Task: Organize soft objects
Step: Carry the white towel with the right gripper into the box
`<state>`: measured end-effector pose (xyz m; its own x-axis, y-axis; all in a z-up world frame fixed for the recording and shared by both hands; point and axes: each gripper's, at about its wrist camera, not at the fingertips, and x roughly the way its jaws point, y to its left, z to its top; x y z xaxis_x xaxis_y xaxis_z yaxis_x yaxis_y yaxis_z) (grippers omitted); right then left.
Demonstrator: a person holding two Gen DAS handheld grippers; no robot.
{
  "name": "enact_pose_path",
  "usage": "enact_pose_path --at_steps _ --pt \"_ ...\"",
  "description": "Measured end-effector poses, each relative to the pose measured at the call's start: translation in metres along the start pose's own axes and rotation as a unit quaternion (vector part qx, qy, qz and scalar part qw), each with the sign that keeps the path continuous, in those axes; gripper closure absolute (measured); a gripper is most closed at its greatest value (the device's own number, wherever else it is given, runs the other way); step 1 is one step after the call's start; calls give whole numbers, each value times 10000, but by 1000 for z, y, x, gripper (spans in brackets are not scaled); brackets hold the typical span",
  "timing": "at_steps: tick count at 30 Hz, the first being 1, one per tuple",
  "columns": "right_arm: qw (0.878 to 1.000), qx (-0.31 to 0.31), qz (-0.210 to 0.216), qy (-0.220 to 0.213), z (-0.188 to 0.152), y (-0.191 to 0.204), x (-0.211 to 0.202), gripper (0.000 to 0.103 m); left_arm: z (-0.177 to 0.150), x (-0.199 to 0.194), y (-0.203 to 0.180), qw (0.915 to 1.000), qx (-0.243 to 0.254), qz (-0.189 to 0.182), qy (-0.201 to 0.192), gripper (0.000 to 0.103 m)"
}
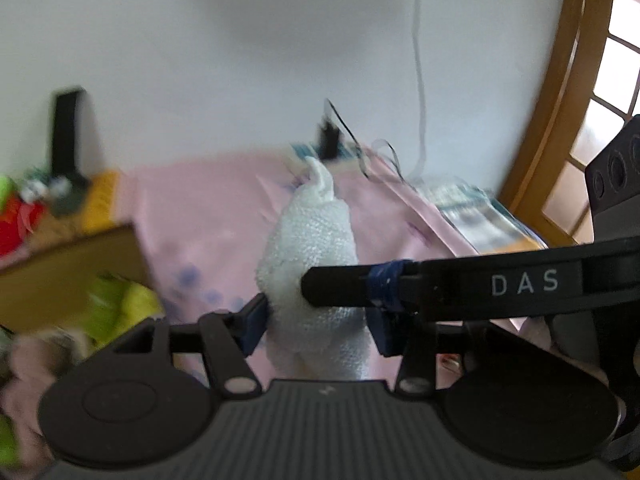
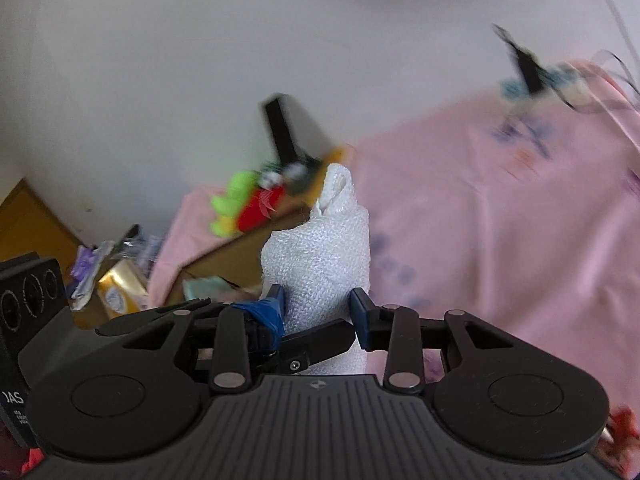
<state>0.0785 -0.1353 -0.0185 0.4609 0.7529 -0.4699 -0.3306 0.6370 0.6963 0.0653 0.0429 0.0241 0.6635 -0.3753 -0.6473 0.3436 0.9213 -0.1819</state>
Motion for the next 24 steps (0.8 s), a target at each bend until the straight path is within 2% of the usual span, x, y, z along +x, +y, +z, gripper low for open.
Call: enact_pose_path --at_steps 4,7,9,15,20,24 --pt "9989 -388 223 -158 16 40 33 83 13 -28 40 9987 77 308 -399 58" --pt "9978 -565 265 -201 20 65 63 83 20 -38 74 9974 227 514 -448 58" --pt "9976 -643 221 -121 20 77 84 83 20 -37 99 9977 237 518 -366 58" --pt "9963 -701 -344 355 2 98 141 84 0 -12 160 9990 189 179 374 58" --pt "9913 -366 -895 898 -11 100 172 84 -22 10 190 9937 78 -230 1098 58" --pt "9842 -177 -1275 1212 -18 103 181 84 -32 25 198 9869 10 -493 1533 57"
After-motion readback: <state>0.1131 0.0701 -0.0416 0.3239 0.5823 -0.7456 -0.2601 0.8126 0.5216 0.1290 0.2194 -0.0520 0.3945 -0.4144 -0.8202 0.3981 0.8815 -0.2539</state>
